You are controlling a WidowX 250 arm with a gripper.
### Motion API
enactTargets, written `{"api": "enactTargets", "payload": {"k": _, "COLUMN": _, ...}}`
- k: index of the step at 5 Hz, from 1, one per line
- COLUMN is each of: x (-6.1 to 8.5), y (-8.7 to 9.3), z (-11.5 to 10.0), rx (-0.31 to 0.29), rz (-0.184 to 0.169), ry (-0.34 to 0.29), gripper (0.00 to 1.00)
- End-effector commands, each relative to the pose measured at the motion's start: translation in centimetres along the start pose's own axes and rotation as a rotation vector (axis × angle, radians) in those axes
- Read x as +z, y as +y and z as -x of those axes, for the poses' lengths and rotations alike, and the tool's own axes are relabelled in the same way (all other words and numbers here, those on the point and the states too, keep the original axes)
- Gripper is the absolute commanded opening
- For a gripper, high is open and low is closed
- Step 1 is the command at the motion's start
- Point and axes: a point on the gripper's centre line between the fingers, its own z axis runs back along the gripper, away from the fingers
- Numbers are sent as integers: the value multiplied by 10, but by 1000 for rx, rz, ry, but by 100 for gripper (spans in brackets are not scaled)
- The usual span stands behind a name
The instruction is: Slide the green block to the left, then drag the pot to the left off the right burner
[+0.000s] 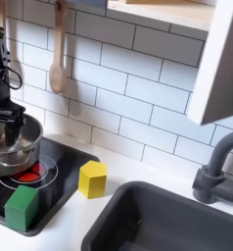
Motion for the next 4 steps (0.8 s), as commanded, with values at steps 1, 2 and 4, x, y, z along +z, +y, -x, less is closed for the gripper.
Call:
{"api": "enactTargets", "payload": {"k": 1, "x": 7, "y": -18, "z": 5, "rx": -1, "rz": 33, "ry": -15, "gripper": 100}}
{"api": "enactTargets", "payload": {"k": 2, "x": 4, "y": -27, "z": 11, "rx": -14, "rz": 50, "ry": 0, "gripper": 100}}
{"api": "enactTargets", "payload": {"k": 4, "x": 28, "y": -55, "z": 21, "rx": -39, "rz": 83, "ry": -41, "gripper": 100}}
